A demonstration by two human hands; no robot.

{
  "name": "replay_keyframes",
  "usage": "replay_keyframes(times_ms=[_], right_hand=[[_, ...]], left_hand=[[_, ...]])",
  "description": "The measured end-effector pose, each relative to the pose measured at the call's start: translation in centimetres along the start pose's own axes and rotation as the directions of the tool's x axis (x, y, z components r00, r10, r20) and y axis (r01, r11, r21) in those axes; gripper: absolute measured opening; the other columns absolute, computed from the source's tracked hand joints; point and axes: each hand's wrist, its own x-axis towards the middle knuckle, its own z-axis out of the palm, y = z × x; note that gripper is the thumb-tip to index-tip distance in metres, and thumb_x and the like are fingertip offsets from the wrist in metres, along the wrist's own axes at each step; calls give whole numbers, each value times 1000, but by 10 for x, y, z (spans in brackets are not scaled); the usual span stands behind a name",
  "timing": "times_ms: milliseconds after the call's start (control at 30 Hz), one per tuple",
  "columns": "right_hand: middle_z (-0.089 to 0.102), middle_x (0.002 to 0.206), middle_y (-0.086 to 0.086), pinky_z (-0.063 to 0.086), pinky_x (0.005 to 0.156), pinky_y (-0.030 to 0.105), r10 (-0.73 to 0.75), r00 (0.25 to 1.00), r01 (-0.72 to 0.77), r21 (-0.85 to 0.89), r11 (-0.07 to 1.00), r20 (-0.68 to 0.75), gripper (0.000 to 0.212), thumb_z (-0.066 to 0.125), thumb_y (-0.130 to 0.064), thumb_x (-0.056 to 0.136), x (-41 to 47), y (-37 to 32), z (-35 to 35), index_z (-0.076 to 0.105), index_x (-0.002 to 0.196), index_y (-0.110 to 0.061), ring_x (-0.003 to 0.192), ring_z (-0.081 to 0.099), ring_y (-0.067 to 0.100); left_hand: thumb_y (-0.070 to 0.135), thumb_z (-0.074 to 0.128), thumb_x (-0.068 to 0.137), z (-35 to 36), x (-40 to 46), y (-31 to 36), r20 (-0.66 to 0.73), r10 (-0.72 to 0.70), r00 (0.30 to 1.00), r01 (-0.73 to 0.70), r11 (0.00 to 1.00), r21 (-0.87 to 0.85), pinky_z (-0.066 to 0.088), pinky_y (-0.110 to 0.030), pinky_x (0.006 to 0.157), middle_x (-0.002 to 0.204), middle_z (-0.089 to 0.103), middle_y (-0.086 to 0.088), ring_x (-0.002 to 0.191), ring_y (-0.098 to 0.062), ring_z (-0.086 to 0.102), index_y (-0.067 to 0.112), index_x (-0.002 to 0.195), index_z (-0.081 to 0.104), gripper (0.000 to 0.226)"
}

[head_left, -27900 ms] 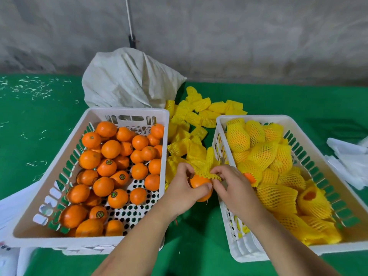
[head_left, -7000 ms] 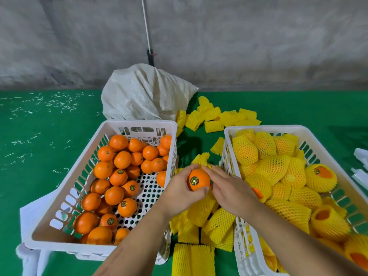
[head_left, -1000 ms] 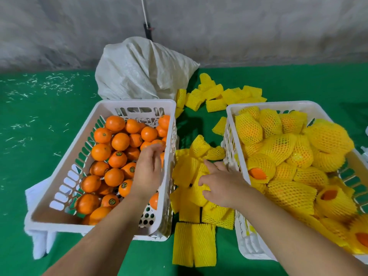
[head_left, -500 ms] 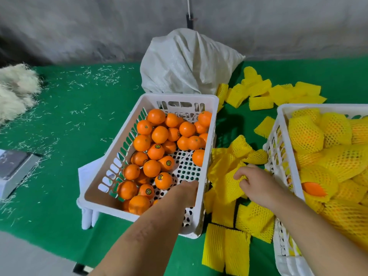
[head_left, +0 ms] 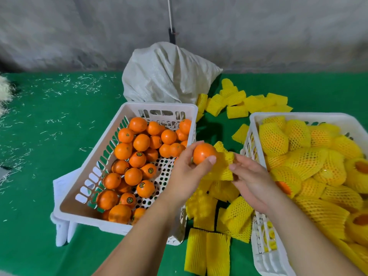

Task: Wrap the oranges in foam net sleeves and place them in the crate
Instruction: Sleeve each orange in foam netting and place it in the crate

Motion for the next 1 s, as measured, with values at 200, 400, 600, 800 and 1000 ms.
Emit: replay_keyframes(times_ms=[200, 400, 600, 800, 1000], right_hand=[[67, 129, 21, 44, 111, 59, 80, 995, -79, -7, 997, 54, 36, 51, -7, 103, -6, -5, 3, 62, 136, -16, 126, 60, 40], [64, 129, 14, 46, 112, 47, -31, 996, 16, -185, 983, -82, 45, 53, -2, 99, -5, -2, 13, 63, 134, -29, 124, 59, 26], [70, 121, 7, 51, 105, 40, -51, 999, 51, -248, 967, 5, 53, 62, 1, 96, -1, 2, 6, 58, 138, -30, 118, 65, 20], [73, 93, -8, 55, 86, 31, -297, 944, 210, -434, 876, -143, 36, 62, -5, 96, 3, 9, 2, 67, 118, -33, 94, 69, 12], [66, 100, 1, 53, 72, 23, -401, 905, 301, -454, 839, -140, 43, 59, -1, 92, 1, 7, 1, 68, 108, -39, 85, 62, 0]], left_hand=[[49, 78, 81, 28, 0, -11, 138, -206, 969, 233, 946, -225, 57, -31, 80, 117, 69, -6, 90, -13, 70, 24, 130, 67, 55], [34, 79, 76, 21, 2, -12, 298, -245, 922, 352, 852, -389, 58, -42, 91, 111, 71, -17, 91, -32, 72, 16, 135, 60, 65], [19, 76, 71, 14, 2, -8, 384, -220, 897, 398, 778, -486, 61, -40, 89, 117, 65, -19, 94, -33, 72, 9, 135, 59, 67], [22, 78, 78, 18, 3, -12, 389, -291, 874, 428, 840, -334, 59, -41, 98, 122, 70, -17, 105, -34, 73, 13, 138, 57, 65], [28, 74, 92, 30, 3, -18, 329, -329, 885, 356, 934, -24, 62, -34, 93, 126, 71, -12, 102, -25, 77, 19, 139, 58, 51]])
